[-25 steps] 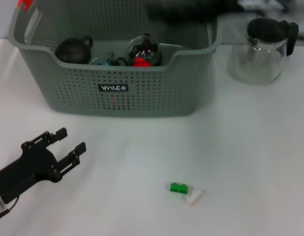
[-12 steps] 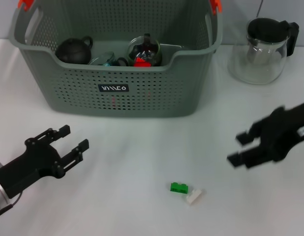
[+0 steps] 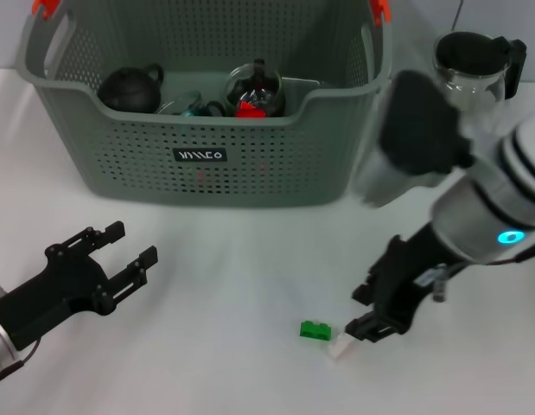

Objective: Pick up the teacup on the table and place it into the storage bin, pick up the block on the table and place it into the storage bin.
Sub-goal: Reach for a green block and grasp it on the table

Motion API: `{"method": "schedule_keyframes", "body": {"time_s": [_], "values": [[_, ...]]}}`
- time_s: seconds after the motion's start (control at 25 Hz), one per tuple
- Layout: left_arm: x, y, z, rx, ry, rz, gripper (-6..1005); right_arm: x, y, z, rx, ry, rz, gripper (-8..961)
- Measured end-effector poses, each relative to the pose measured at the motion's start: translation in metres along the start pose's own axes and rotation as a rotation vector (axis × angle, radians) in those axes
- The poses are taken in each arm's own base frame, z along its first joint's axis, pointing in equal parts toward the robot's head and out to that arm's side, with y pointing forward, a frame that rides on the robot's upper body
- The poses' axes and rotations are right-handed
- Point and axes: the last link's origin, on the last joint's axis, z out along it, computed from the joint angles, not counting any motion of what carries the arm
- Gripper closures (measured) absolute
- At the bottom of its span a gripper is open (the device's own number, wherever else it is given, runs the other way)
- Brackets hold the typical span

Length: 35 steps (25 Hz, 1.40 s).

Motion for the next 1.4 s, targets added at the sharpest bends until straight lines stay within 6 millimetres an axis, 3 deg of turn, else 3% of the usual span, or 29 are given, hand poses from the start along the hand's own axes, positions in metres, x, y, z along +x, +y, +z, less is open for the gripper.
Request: {"method": "schedule_keyframes", "body": {"time_s": [0.32, 0.56, 0.92, 1.4], "values": [[0.000, 0.000, 0.000, 0.000, 0.000, 0.001, 370, -0.020, 0.009, 0.037, 0.046, 0.069, -0.172, 516], [0.000, 0.001, 0.001, -0.002, 0.000, -0.001, 371, -0.028, -0.002, 0.057, 0.047, 0.111, -0.148, 540], [-0.002, 0.001, -0.001, 0.002, -0.001, -0.007, 370, -0.036, -0.006, 0.066, 0.018, 0.076, -0.124, 581], [-0.001, 0.001, 0.000, 0.000, 0.000, -0.007, 369, -0.032, -0.009, 0.080, 0.036, 0.072, -0.114, 585]]}}
